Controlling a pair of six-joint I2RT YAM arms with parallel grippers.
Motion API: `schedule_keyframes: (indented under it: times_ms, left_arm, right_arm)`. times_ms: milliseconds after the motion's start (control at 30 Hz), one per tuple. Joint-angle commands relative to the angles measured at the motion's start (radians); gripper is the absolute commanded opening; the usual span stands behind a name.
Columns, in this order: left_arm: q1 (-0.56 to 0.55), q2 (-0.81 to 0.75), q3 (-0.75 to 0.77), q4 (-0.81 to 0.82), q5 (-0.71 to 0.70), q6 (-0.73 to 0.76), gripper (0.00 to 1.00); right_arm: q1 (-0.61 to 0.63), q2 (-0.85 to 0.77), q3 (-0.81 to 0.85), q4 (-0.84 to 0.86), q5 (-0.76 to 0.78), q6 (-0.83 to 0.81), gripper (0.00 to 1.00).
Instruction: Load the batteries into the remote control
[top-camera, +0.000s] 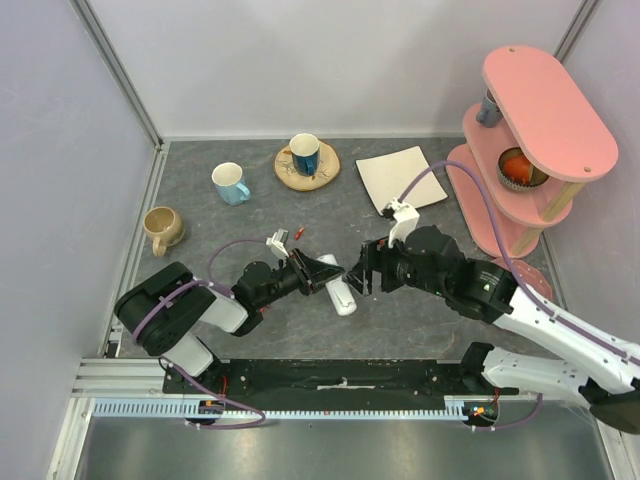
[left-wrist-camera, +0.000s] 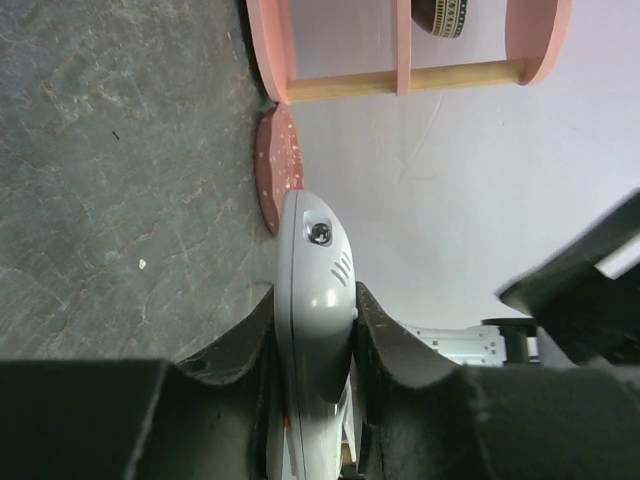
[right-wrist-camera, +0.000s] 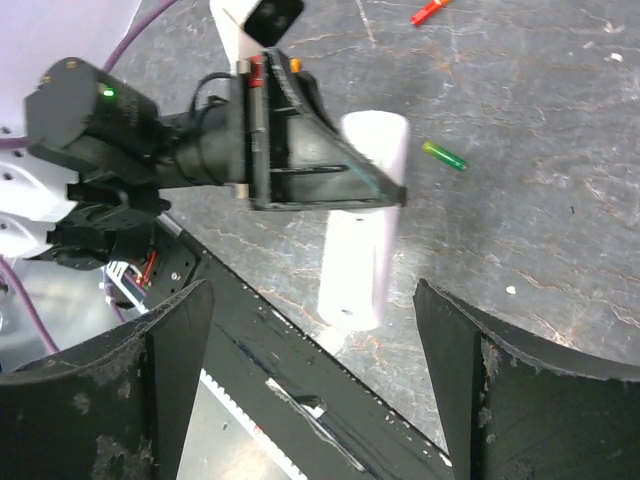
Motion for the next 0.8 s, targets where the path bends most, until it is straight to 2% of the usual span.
schedule_keyframes:
  times_ms: [0,133,267,500,767]
  left_arm:
    - [0.031,-0.008,0.02,0.375,0.123,-0.094,0.02]
    - [0.043,-0.034,0.017,0.375,0.203,-0.103,0.02]
    - [0.046,-0.066,0.025,0.375,0.257,-0.099,0.02]
    - [0.046,-0.088,0.041,0.375,0.281,-0.091,0.02]
    - [0.046,-0.091,0.071,0.375,0.291,-0.096,0.02]
  right_arm:
    - [-0.088,-0.07,-0.154,0.164,-0.157,0.035,0.89]
    - [-0.148,-0.154,-0.315,0.339,-0.289,0.083,0.9]
    - [-0.167,-0.162,-0.391,0.495,-0.391,0.116,0.9]
    - [-0.171,-0.127,-0.449,0.556,-0.483,0.112,0.9]
    - [-0.176,-0.13,-0.509,0.618,-0.5,0.132,0.89]
